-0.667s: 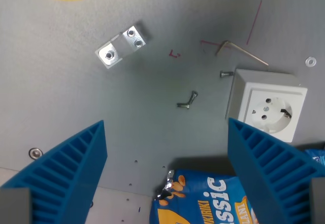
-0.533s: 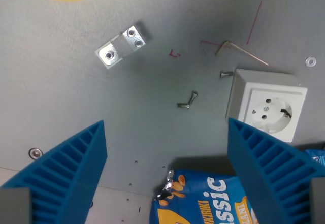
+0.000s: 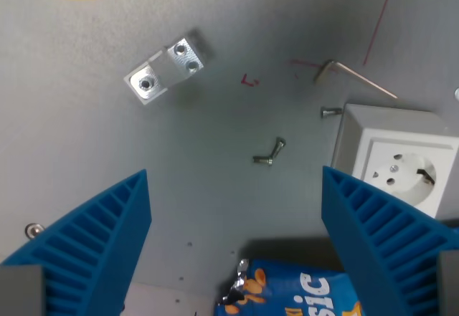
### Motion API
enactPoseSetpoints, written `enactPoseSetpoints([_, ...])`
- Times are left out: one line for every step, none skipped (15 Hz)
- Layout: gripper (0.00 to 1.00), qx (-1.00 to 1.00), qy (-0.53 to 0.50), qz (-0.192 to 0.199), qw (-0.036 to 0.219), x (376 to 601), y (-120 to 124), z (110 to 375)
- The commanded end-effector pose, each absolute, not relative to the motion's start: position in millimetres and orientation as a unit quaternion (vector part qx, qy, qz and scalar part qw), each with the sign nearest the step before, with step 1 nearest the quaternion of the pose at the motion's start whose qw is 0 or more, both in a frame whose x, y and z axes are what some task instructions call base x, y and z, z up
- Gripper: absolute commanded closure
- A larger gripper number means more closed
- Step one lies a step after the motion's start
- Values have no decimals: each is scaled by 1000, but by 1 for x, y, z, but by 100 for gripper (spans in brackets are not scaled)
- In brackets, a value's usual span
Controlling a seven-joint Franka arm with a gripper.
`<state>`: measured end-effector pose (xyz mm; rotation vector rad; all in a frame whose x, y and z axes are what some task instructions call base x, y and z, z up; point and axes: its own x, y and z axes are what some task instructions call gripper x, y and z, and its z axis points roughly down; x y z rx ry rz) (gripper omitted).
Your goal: Move in base negative z
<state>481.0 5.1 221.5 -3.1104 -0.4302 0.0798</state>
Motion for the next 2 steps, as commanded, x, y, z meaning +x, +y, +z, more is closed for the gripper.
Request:
enactPoseSetpoints([0, -991, -137, 5, -1, 480, 5, 210])
enactPoseSetpoints([0, -991, -137, 5, -1, 481, 5, 205])
